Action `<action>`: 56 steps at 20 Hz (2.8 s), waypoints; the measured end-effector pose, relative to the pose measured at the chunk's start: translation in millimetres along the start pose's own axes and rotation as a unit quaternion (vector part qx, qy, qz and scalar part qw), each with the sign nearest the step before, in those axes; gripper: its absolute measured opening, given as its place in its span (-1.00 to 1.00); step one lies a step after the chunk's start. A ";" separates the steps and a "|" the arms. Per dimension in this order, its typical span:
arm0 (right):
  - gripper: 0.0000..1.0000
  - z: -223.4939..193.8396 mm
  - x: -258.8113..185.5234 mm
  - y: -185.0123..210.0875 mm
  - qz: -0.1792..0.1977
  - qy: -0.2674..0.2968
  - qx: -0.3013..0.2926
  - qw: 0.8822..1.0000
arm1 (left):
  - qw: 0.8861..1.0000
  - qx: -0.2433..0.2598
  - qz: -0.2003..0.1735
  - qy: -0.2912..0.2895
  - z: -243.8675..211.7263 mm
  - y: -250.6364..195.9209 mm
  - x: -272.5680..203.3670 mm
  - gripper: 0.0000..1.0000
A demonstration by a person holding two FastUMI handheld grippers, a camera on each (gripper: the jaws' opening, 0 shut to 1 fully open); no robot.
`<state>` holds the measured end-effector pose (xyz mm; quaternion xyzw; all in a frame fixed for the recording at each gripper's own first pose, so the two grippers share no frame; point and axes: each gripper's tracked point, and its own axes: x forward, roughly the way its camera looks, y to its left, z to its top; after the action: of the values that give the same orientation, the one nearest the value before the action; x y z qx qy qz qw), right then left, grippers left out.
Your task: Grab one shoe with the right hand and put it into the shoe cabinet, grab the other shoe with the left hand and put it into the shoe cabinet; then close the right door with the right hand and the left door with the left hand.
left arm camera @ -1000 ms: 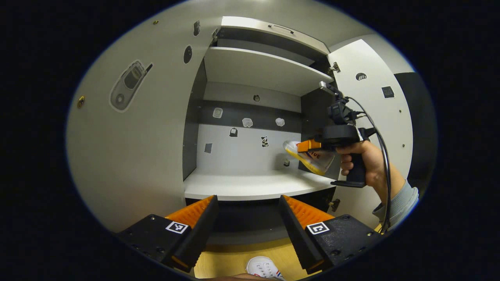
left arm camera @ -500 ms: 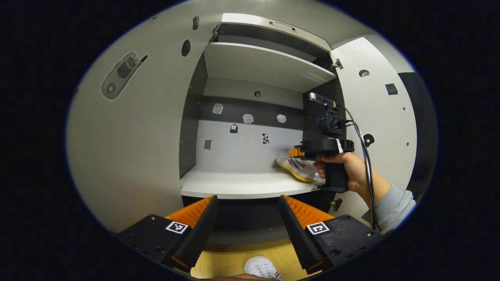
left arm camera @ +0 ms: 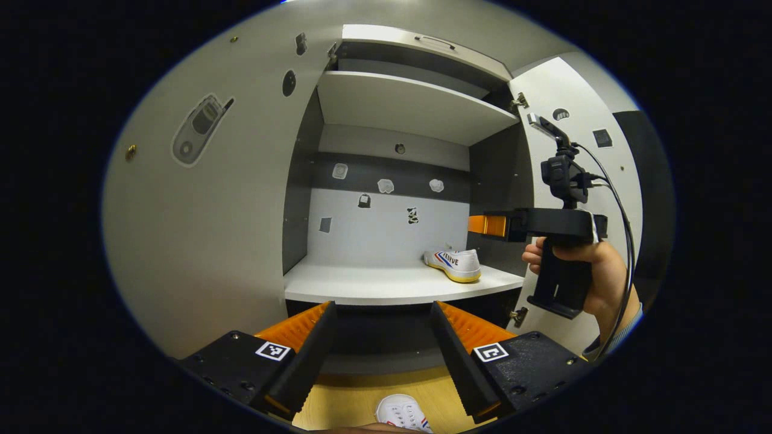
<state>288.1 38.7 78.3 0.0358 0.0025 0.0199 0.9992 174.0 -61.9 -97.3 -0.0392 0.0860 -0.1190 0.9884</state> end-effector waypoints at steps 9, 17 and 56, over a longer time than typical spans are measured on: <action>0.97 -23.3 -178.2 37.8 0.049 -0.047 0.037 0.997 | 0.999 0.002 0.043 -0.012 10.4 15.2 -57.1 0.89; 0.97 -28.5 -308.9 35.2 0.011 -0.082 0.037 0.996 | 0.996 0.061 0.064 -0.004 -61.8 8.0 -108.2 0.89; 0.96 -61.3 -401.9 -52.5 -0.039 -0.133 0.055 0.989 | 0.957 0.074 -0.004 0.281 -311.3 -7.2 -80.8 -1.00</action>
<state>-111.8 -25.4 14.7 0.0931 -0.1283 -0.0246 0.9871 39.2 -67.1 -389.3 0.0693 0.3514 -0.1350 0.9239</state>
